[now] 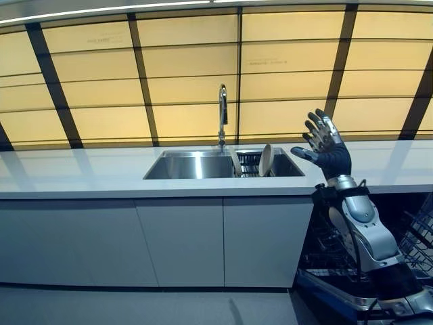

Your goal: Take plates into dishwasher

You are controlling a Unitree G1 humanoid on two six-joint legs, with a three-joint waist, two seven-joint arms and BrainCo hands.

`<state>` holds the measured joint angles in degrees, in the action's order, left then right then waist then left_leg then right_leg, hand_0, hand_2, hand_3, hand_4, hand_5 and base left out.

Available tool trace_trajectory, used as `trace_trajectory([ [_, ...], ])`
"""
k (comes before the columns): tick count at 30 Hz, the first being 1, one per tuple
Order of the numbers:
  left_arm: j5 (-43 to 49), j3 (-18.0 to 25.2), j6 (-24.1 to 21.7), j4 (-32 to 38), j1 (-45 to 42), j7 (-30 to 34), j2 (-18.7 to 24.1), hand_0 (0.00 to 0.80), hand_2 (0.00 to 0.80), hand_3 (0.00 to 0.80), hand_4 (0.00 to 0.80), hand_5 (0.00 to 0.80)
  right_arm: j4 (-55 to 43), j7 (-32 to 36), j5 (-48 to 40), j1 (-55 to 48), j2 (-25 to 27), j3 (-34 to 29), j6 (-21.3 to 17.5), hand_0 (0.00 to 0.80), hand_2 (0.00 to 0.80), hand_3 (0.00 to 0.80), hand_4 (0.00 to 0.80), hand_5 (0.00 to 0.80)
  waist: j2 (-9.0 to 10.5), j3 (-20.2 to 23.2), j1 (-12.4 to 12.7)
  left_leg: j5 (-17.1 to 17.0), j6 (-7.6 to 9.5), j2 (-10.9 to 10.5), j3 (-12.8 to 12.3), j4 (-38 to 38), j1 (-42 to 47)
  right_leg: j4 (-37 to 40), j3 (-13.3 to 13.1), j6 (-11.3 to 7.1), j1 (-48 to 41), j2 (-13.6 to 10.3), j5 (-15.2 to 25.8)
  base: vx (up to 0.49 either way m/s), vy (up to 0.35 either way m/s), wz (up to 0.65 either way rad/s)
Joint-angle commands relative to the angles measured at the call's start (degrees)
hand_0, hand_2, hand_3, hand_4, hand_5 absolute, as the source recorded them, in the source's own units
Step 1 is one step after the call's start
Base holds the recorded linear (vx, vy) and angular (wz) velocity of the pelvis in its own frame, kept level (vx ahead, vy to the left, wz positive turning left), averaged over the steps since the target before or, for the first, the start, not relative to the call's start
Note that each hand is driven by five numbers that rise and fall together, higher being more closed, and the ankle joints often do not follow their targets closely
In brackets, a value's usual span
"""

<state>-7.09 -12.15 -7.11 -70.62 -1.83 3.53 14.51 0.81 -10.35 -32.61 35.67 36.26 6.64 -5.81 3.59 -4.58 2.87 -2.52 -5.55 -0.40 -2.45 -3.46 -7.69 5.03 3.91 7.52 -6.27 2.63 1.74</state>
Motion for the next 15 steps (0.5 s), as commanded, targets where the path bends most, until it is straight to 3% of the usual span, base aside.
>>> trace_trajectory([
  [1,0.2,-0.4,1.3,-1.7,-1.2,-1.3,1.5,0.0,0.0,0.0,0.0,0.0,0.3,0.0,1.4,5.6,-0.3,-1.4,-2.0,0.0,0.0,0.0,0.0,0.0,-1.11,-2.1,3.6,-11.7,0.79,0.6,0.5,2.0,-5.7,-1.1,-1.2,-6.21,-3.3,-1.9,-0.6,0.277,0.088,-0.32],
  [5,-2.0,0.4,0.5,-4.0,-2.1,-1.5,0.9,0.0,0.0,0.0,0.0,0.0,0.3,2.7,0.3,4.3,1.2,-2.0,-3.1,0.0,0.0,0.0,0.0,0.0,-1.68,-2.3,3.4,-12.8,0.96,1.4,-1.1,2.7,-8.4,-1.8,-3.7,-6.03,-5.5,-1.7,-3.2,0.318,0.176,-0.41],
  [9,-2.5,0.2,1.6,-4.5,-0.7,-1.3,1.0,0.0,0.0,0.0,0.0,0.0,0.3,4.5,-0.6,0.8,2.2,-4.6,-4.2,0.0,0.0,0.0,0.0,0.0,-0.39,-0.5,2.9,-5.5,4.03,-0.5,-1.7,-1.7,-7.8,-6.7,-4.2,-8.28,-8.5,-5.6,-7.8,0.379,0.246,-0.35],
  [11,-2.7,-0.2,1.7,-4.1,0.2,-1.0,1.2,0.0,0.0,0.0,0.0,0.0,0.4,4.4,-0.8,-1.3,2.2,-5.8,-4.7,0.0,0.0,0.0,0.0,0.0,0.73,0.5,2.9,-4.1,5.82,-2.0,-1.4,-2.8,-7.3,-11.6,-3.5,-10.02,-8.5,-7.6,-5.3,0.373,0.227,0.06],
  [12,-2.9,-0.7,1.5,-3.8,0.8,-0.6,1.5,0.0,0.0,0.0,0.0,0.0,0.4,4.2,-0.7,-2.4,1.9,-6.3,-4.9,0.0,0.0,0.0,0.0,0.0,1.34,1.0,2.8,-3.7,7.21,-3.1,-1.1,-2.4,-6.3,-18.2,-3.0,-11.5,-7.3,-9.1,-1.0,0.287,0.206,-0.08],
  [15,-3.1,-1.5,0.5,-3.6,1.3,-0.2,1.8,0.0,0.0,0.0,0.0,0.0,0.1,4.1,-0.5,-3.7,1.3,-6.7,-5.2,0.0,0.0,0.0,0.0,0.0,1.06,1.6,2.4,-3.3,8.57,-3.8,0.0,-1.1,-4.3,-29.1,-3.1,-12.58,-2.8,-10.3,5.1,0.187,0.161,-0.01],
])
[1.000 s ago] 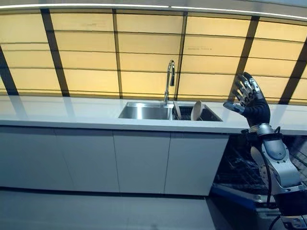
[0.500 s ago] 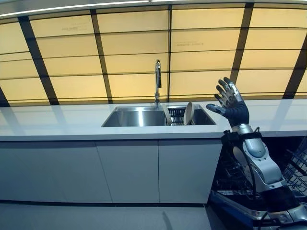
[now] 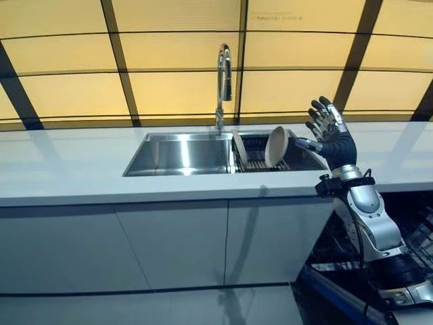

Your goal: Take plates into dishwasher

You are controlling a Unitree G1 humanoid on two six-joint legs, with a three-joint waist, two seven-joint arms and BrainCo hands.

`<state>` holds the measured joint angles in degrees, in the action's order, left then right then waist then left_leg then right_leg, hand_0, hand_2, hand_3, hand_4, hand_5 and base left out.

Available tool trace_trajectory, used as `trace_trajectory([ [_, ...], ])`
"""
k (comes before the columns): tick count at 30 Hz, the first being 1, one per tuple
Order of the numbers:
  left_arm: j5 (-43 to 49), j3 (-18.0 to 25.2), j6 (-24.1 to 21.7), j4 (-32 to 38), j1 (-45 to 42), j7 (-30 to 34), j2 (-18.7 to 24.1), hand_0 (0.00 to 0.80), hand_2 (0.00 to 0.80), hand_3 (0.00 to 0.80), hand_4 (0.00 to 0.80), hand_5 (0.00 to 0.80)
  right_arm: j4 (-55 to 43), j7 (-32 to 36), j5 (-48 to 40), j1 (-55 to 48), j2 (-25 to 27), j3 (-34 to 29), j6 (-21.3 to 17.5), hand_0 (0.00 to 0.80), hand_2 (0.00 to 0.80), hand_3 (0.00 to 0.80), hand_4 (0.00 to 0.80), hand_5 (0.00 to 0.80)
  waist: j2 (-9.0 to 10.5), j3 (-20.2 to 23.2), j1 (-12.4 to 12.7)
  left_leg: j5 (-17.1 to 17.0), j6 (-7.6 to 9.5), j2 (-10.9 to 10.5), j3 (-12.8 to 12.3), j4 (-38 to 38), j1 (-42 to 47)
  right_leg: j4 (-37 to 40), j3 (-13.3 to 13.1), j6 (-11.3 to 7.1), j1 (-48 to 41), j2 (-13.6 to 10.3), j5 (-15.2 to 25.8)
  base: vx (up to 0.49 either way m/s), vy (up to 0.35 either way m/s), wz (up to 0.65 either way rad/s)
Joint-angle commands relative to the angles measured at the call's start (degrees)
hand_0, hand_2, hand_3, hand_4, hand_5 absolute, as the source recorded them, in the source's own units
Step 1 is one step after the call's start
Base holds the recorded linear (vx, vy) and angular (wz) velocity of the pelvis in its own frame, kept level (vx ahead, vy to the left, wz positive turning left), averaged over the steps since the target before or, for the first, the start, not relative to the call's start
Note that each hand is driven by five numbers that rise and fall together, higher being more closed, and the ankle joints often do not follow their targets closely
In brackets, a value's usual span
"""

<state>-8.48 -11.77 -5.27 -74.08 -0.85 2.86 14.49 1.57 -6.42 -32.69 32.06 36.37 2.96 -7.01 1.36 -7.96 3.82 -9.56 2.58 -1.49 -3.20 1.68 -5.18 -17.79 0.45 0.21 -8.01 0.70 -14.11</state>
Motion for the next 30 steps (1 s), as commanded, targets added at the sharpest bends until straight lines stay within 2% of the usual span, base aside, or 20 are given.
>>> trace_trajectory([
  [1,-2.0,-2.3,-1.5,0.1,0.5,0.2,1.9,0.0,0.0,0.0,0.0,0.0,-0.8,0.1,-0.6,-0.5,1.0,-3.0,-4.0,0.0,0.0,0.0,0.0,0.0,2.41,4.8,1.1,4.3,0.86,-2.3,1.4,-6.0,-5.7,-12.5,0.6,-5.22,1.1,-8.5,22.9,0.28,0.321,0.0],
  [2,-2.8,-3.0,-1.4,1.2,1.2,-0.2,2.2,0.0,0.0,0.0,0.0,0.0,-1.1,0.3,-0.7,-0.8,0.9,-3.0,-3.6,0.0,0.0,0.0,0.0,0.0,0.62,4.0,0.2,5.5,1.72,-1.9,2.6,-5.5,-2.5,-24.9,0.7,-4.88,9.5,-8.4,23.9,0.259,0.314,-0.14],
  [3,-3.0,-3.1,-1.3,1.9,1.5,-0.2,2.5,0.0,0.0,0.0,0.0,0.0,-0.8,0.4,-0.9,-0.6,1.1,-3.0,-3.3,0.0,0.0,0.0,0.0,0.0,0.32,3.7,-0.1,5.9,2.04,-2.0,2.9,-5.2,-1.3,-27.6,0.7,-4.69,12.9,-8.4,23.8,0.339,0.303,0.1],
  [4,-3.5,-3.2,-0.7,3.6,1.9,-0.2,3.1,0.0,0.0,0.0,0.0,0.0,0.6,0.5,-1.4,0.6,2.0,-2.9,-2.7,0.0,0.0,0.0,0.0,0.0,-0.03,3.3,-0.3,6.5,2.27,-2.3,3.2,-4.7,0.9,-26.0,2.1,-3.76,16.6,-8.4,22.4,0.341,0.099,0.13],
  [6,-3.6,-3.1,-0.6,4.3,2.4,-0.3,3.5,0.0,0.0,0.0,0.0,0.0,3.2,0.8,-3.5,3.3,4.1,-3.1,-2.4,0.0,0.0,0.0,0.0,0.0,0.64,2.7,-0.8,7.4,1.63,-3.0,3.5,-4.1,3.6,-12.2,4.2,-2.93,16.6,-8.5,19.3,0.378,-0.09,0.12],
  [7,-3.1,-2.6,0.2,4.4,2.9,-0.4,3.9,0.0,0.0,0.0,0.0,0.0,4.1,0.6,-4.3,4.5,4.5,-3.4,-2.5,0.0,0.0,0.0,0.0,0.0,1.18,2.3,-1.3,9.0,0.88,-3.1,4.0,-4.1,5.4,-0.2,4.9,-2.92,16.4,-8.5,18.5,0.325,-0.185,0.07],
  [8,-2.9,-2.5,0.5,4.3,3.1,-0.5,4.0,0.0,0.0,0.0,0.0,0.0,4.2,0.5,-4.3,4.6,4.4,-3.4,-2.6,0.0,0.0,0.0,0.0,0.0,1.39,2.2,-1.5,9.6,0.7,-3.2,4.3,-4.2,5.9,3.2,4.9,-3.05,16.5,-8.5,18.7,0.448,-0.282,0.13],
  [9,-2.0,-1.9,1.0,3.4,3.3,-0.5,4.1,0.0,0.0,0.0,0.0,0.0,4.1,-0.3,-3.3,4.6,3.5,-3.0,-3.2,0.0,0.0,0.0,0.0,0.0,2.13,1.8,-2.3,11.9,0.33,-3.9,5.4,-4.7,7.6,12.5,4.0,-4.23,16.9,-8.5,21.5,0.447,-0.282,0.17],
  [11,-1.2,-1.4,1.0,1.4,3.2,-1.0,3.8,0.0,0.0,0.0,0.0,0.0,3.2,-1.4,-2.2,4.8,2.5,-2.5,-2.6,0.0,0.0,0.0,0.0,0.0,2.39,1.3,-3.9,14.0,0.28,-4.3,7.2,-4.9,10.1,21.1,2.0,-5.87,18.0,-7.5,26.3,0.478,-0.261,0.31],
  [13,-1.4,-1.2,1.9,1.2,3.2,-1.3,4.0,0.0,0.0,0.0,0.0,0.0,2.4,-2.2,-1.8,5.2,2.2,-2.4,-1.7,0.0,0.0,0.0,0.0,0.0,2.16,0.9,-4.5,15.3,0.34,-3.9,8.1,-5.3,11.5,21.7,1.3,-5.88,19.1,-7.2,27.2,0.305,-0.194,0.32],
  [15,-0.6,-0.3,2.7,0.3,2.9,-1.4,4.7,0.0,0.0,0.0,0.0,0.0,2.1,-3.0,-1.9,5.4,2.1,-2.8,-0.5,0.0,0.0,0.0,0.0,0.0,2.43,1.3,-5.0,18.2,0.27,-2.8,10.1,-6.6,13.4,18.1,-0.8,-5.77,19.5,-8.0,26.8,0.337,-0.314,0.46],
  [18,-1.0,1.1,2.1,-1.0,2.9,-0.9,5.1,0.0,0.0,0.0,0.0,0.0,3.3,-3.1,-1.6,5.7,2.4,-2.6,0.6,0.0,0.0,0.0,0.0,0.0,2.89,2.5,-4.7,19.3,-1.44,-1.0,9.5,-8.7,13.2,16.9,-0.8,-5.93,16.7,-8.8,25.4,0.276,-0.328,0.35],
  [20,-1.6,1.6,2.0,-1.1,2.5,-0.4,5.2,0.0,0.0,0.0,0.0,0.0,3.2,-3.7,-0.9,5.2,2.3,-2.4,1.3,0.0,0.0,0.0,0.0,0.0,2.97,3.1,-4.7,18.7,-2.59,0.6,9.3,-9.8,14.2,16.3,0.3,-5.57,15.8,-8.5,24.3,0.276,-0.32,0.3],
  [21,-0.8,1.9,1.9,-0.8,1.9,0.3,4.9,0.0,0.0,0.0,0.0,0.0,2.8,-3.7,-0.3,4.4,2.5,-2.1,2.0,0.0,0.0,0.0,0.0,0.0,2.85,3.6,-4.7,15.5,-4.21,2.4,9.2,-11.7,14.2,16.1,1.0,-4.84,14.7,-8.1,23.3,0.246,-0.309,0.33],
  [22,-0.2,1.8,1.0,-0.8,1.3,0.3,4.5,0.0,0.0,0.0,0.0,0.0,2.3,-3.6,0.1,3.7,2.8,-2.0,2.1,0.0,0.0,0.0,0.0,0.0,2.95,3.7,-4.6,13.5,-4.69,2.9,9.3,-14.0,13.2,16.4,1.1,-4.33,13.9,-7.8,22.9,0.271,-0.359,0.32],
  [27,-0.5,2.1,-1.8,-1.2,0.1,-0.4,3.3,0.0,0.0,0.0,0.0,0.0,-0.1,-3.7,1.4,1.1,4.1,-2.4,1.9,0.0,0.0,0.0,0.0,0.0,3.53,3.9,-5.2,7.9,-6.16,3.9,8.0,-22.6,10.2,17.0,1.7,-1.86,11.7,-6.1,21.4,0.142,-0.228,-0.03],
  [28,0.1,1.8,-2.7,-1.0,-0.1,-0.7,2.8,0.0,0.0,0.0,0.0,0.0,-0.8,-4.1,1.9,0.0,4.7,-3.0,1.6,0.0,0.0,0.0,0.0,0.0,4.15,3.5,-5.2,5.3,-6.68,3.6,6.9,-29.6,6.6,17.5,2.2,-0.72,10.5,-5.9,21.3,0.087,-0.229,-0.07],
  [30,0.3,1.6,-3.1,-0.4,-0.2,-0.6,2.4,0.0,0.0,0.0,0.0,0.0,-1.3,-4.6,2.4,-0.8,5.6,-3.7,1.6,0.0,0.0,0.0,0.0,0.0,4.82,2.9,-5.0,5.0,-6.77,3.4,5.7,-35.4,2.6,18.3,2.7,0.03,9.0,-5.9,21.2,0.067,-0.185,0.07],
])
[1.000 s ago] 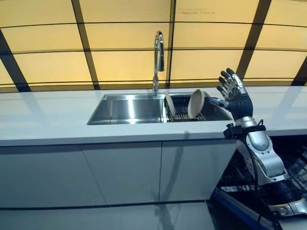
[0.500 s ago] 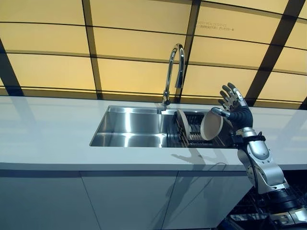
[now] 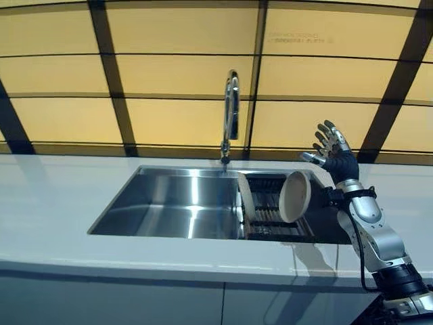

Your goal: Take plates into dishwasher

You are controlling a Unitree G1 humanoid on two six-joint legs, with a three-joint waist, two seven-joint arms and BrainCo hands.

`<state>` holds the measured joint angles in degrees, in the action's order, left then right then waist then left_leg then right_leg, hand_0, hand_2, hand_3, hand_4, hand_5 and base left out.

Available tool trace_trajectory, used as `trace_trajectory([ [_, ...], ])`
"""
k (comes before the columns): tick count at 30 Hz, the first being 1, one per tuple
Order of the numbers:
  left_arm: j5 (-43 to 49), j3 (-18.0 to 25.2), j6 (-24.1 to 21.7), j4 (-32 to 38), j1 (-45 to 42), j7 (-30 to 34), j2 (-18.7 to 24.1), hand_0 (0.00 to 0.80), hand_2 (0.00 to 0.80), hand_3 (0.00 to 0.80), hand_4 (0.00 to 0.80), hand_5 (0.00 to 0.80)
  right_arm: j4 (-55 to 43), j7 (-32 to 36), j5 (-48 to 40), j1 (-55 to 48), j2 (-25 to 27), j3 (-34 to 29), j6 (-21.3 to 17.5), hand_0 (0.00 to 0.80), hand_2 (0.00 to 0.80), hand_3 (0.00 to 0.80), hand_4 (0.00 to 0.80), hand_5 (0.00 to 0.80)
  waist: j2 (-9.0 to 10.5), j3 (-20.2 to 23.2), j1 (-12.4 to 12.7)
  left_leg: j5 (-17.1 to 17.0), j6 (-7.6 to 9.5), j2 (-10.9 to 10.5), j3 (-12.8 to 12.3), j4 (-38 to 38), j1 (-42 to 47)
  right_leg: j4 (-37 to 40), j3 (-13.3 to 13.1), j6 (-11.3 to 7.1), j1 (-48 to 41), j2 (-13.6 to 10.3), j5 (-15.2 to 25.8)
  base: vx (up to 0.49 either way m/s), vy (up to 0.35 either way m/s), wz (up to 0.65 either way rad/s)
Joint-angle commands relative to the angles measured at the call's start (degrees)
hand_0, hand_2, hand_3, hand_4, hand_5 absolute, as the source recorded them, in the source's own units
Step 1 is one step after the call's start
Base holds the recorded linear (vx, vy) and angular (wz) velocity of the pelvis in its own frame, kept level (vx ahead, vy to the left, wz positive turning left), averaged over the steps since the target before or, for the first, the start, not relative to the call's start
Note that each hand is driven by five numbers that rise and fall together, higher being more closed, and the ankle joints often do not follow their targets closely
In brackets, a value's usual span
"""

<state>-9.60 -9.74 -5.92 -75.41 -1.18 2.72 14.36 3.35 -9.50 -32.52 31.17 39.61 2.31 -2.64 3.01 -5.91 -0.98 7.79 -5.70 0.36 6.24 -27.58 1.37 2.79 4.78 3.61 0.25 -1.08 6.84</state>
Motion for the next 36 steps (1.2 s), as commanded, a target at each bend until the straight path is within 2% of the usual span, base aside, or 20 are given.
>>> trace_trajectory([
  [1,1.5,-0.4,-2.5,1.0,0.1,-0.5,2.5,0.0,0.0,0.0,0.0,0.0,-3.1,-1.6,2.3,0.0,2.5,-3.2,-2.8,0.0,0.0,0.0,0.0,0.0,3.17,0.8,-0.2,-12.3,1.53,1.5,-3.8,-6.7,-4.4,-2.2,-1.5,-3.32,0.5,-4.1,0.2,0.073,-0.142,0.16],
  [2,1.7,-1.0,-2.5,1.7,0.2,-0.5,2.4,0.0,0.0,0.0,0.0,0.0,-3.5,-2.6,2.4,-0.4,3.6,-4.1,-2.1,0.0,0.0,0.0,0.0,0.0,3.28,0.1,0.0,-10.8,1.83,1.8,-5.4,-5.7,-6.4,-1.2,-1.1,-3.3,-1.0,-3.8,-0.1,0.08,-0.095,0.16],
  [4,1.5,-1.3,-2.6,1.8,0.3,-0.3,2.5,0.0,0.0,0.0,0.0,0.0,-2.8,-3.6,2.2,0.0,4.2,-4.7,-1.2,0.0,0.0,0.0,0.0,0.0,3.0,-0.3,0.2,-9.7,2.3,1.5,-6.6,-0.3,-6.2,-0.2,-1.3,-3.72,-2.2,-3.3,-0.7,0.114,-0.037,0.17],
  [5,1.5,-1.3,-2.0,1.8,0.8,0.0,2.7,0.0,0.0,0.0,0.0,0.0,-1.3,-4.7,1.9,0.8,4.8,-4.9,0.4,0.0,0.0,0.0,0.0,0.0,2.36,-0.3,0.5,-9.5,2.61,0.7,-7.5,8.4,-5.4,0.7,-1.6,-4.09,-3.0,-2.3,-1.3,0.137,0.038,0.09],
  [7,1.6,-1.3,-1.3,1.9,1.0,0.2,2.7,0.0,0.0,0.0,0.0,0.0,0.8,-5.2,1.2,1.3,5.1,-5.0,2.4,0.0,0.0,0.0,0.0,0.0,1.81,-0.1,0.9,-9.6,2.7,-0.1,-8.3,17.1,-5.0,1.7,-2.1,-4.4,-3.8,-1.4,-1.8,0.135,0.062,0.05],
  [9,1.9,-1.5,-0.5,2.4,1.0,0.1,2.5,0.0,0.0,0.0,0.0,0.0,3.0,-4.6,1.8,0.6,5.4,-5.4,4.2,0.0,0.0,0.0,0.0,0.0,1.51,0.1,1.3,-10.2,2.74,-1.4,-8.2,22.1,-5.4,2.2,-2.8,-4.69,-4.3,-0.8,-2.1,0.104,0.07,0.01],
  [11,0.9,-1.8,0.4,2.7,1.0,-0.9,2.1,0.0,0.0,0.0,0.0,0.0,5.1,-2.5,0.4,-1.3,5.9,-5.7,5.0,0.0,0.0,0.0,0.0,0.0,1.47,0.5,1.0,-9.9,3.67,-2.5,-6.0,24.1,-4.4,2.2,-4.2,-4.91,-3.6,-0.3,-1.9,0.079,0.084,-0.24],
  [12,0.9,-1.9,0.4,2.7,1.1,-0.9,2.1,0.0,0.0,0.0,0.0,0.0,5.2,-2.3,0.3,-1.4,5.9,-5.7,5.2,0.0,0.0,0.0,0.0,0.0,1.44,0.5,1.0,-9.8,3.74,-2.5,-6.0,24.3,-4.1,2.2,-4.2,-4.91,-3.6,-0.3,-1.8,0.062,0.082,-0.41],
  [16,-0.2,-2.1,0.8,2.5,2.3,-1.5,2.2,0.0,0.0,0.0,0.0,0.0,6.9,2.0,-1.6,-3.8,7.0,-7.4,6.0,0.0,0.0,0.0,0.0,0.0,0.93,1.3,-0.5,-10.0,4.33,-2.2,-6.6,28.5,-1.2,2.2,-4.3,-5.35,-2.3,0.1,-1.6,0.05,0.085,-0.27],
  [19,-0.9,-2.8,1.0,3.3,3.2,-1.7,2.4,0.0,0.0,0.0,0.0,0.0,8.9,5.5,0.2,-5.0,7.7,-7.7,6.5,0.0,0.0,0.0,0.0,0.0,0.95,1.6,-1.2,-9.9,4.71,-2.2,-7.3,29.8,-0.2,2.2,-3.9,-5.67,-1.6,0.0,-1.4,0.04,0.079,-0.03],
  [22,-1.3,-3.2,1.1,4.0,3.6,-2.1,2.7,0.0,0.0,0.0,0.0,0.0,11.1,7.1,2.9,-4.4,9.2,-6.8,7.0,0.0,0.0,0.0,0.0,0.0,1.13,1.6,-1.1,-9.8,4.9,-2.1,-7.9,30.6,0.3,2.1,-3.3,-5.97,-1.3,-0.2,-1.4,0.013,0.052,-0.05],
  [26,-1.6,-3.9,1.8,4.5,3.8,-2.1,3.2,0.0,0.0,0.0,0.0,0.0,14.7,9.5,1.0,-2.8,11.2,-5.2,9.4,0.0,0.0,0.0,0.0,0.0,1.4,1.7,-0.9,-9.8,5.2,-1.8,-8.5,31.9,1.0,2.0,-2.9,-6.14,-1.3,-0.3,-1.5,0.021,0.029,0.01],
  [32,-1.6,-4.3,2.8,4.5,3.9,-1.8,3.5,0.0,0.0,0.0,0.0,0.0,17.0,15.0,0.0,-1.6,10.4,-2.4,14.6,0.0,0.0,0.0,0.0,0.0,1.49,1.4,-0.6,-9.6,5.42,-1.6,-8.7,32.5,1.4,1.6,-2.6,-6.2,-1.5,-0.7,-1.8,0.0,0.0,0.0],
  [36,-1.5,-4.3,2.9,4.3,3.8,-1.7,3.6,0.0,0.0,0.0,0.0,0.0,18.0,16.6,-0.8,-1.3,10.1,-1.2,15.5,0.0,0.0,0.0,0.0,0.0,1.59,1.2,-0.5,-9.4,5.58,-1.6,-8.9,32.5,1.7,1.5,-2.6,-6.19,-1.6,-0.8,-1.9,0.0,0.0,0.0],
])
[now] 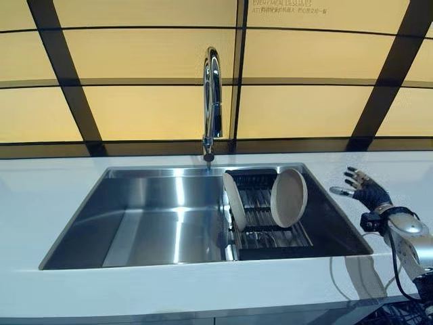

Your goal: Take plates into dishwasher

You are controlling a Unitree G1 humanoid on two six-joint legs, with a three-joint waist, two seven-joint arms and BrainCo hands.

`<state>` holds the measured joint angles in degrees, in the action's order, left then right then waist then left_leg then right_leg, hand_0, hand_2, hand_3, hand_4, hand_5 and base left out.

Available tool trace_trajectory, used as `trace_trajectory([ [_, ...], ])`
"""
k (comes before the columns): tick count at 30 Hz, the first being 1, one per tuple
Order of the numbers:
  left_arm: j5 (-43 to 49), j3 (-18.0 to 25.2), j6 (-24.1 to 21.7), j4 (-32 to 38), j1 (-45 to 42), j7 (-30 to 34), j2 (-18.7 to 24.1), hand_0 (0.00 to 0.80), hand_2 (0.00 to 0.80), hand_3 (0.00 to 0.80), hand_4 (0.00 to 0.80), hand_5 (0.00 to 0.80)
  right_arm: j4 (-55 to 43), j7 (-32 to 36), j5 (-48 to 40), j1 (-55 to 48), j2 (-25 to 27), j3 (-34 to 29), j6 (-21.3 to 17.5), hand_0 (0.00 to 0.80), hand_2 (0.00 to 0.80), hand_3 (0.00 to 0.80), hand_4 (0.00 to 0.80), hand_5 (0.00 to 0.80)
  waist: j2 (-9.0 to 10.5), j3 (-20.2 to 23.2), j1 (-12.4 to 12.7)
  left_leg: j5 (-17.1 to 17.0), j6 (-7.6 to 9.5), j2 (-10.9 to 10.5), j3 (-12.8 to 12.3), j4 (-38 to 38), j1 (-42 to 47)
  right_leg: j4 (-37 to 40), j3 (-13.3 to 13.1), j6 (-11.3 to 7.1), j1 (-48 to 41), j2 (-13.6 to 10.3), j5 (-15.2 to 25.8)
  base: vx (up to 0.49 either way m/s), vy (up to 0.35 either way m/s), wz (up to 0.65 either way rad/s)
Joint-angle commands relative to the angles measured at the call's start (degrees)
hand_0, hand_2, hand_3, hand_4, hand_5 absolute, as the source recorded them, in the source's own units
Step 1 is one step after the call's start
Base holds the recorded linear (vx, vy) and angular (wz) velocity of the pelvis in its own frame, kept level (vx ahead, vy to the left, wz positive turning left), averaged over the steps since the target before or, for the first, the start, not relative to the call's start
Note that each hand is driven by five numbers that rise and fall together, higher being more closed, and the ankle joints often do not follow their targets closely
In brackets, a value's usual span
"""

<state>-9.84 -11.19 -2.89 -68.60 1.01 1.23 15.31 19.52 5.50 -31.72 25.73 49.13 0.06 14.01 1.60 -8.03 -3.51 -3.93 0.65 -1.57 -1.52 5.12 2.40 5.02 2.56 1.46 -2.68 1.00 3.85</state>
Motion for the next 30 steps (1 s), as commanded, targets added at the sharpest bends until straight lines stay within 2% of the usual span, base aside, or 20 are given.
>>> trace_trajectory([
  [1,-1.2,-2.8,-0.2,-2.6,1.6,-0.3,2.7,0.0,0.0,0.0,0.0,0.0,1.9,1.9,-2.1,4.3,0.3,1.3,-0.7,0.0,0.0,0.0,0.0,0.0,3.06,3.2,2.1,2.4,-0.73,0.4,-1.2,-0.2,0.7,-0.8,-0.4,-4.02,1.2,-2.9,1.0,0.0,0.0,0.0],
  [11,-1.5,-3.2,-0.5,-2.1,1.6,-0.1,3.0,0.0,0.0,0.0,0.0,0.0,3.0,6.0,-7.0,6.0,-0.3,3.1,5.0,0.0,0.0,0.0,0.0,0.0,3.4,2.7,2.7,2.9,-0.5,0.4,-1.1,-0.4,1.4,-1.1,0.0,-3.95,0.3,-3.2,0.4,0.0,0.0,0.0],
  [22,-1.8,-4.0,-1.2,-2.4,1.2,-0.2,2.7,0.0,0.0,0.0,0.0,0.0,1.5,5.6,-13.6,7.1,-2.0,3.9,9.5,0.0,0.0,0.0,0.0,0.0,3.8,3.0,2.9,3.2,-0.49,0.3,-1.1,-0.2,2.0,-0.7,0.0,-3.89,-0.6,-3.2,0.2,0.0,0.0,0.0],
  [30,-2.1,-4.2,-1.0,-2.6,0.9,-0.3,2.8,0.0,0.0,0.0,0.0,0.0,2.5,4.5,-15.1,8.7,-1.8,4.3,10.6,0.0,0.0,0.0,0.0,0.0,3.75,3.3,3.1,3.3,-0.58,0.2,-1.0,-0.1,2.1,-0.5,0.0,-4.0,-0.9,-3.3,0.2,0.0,0.0,0.0],
])
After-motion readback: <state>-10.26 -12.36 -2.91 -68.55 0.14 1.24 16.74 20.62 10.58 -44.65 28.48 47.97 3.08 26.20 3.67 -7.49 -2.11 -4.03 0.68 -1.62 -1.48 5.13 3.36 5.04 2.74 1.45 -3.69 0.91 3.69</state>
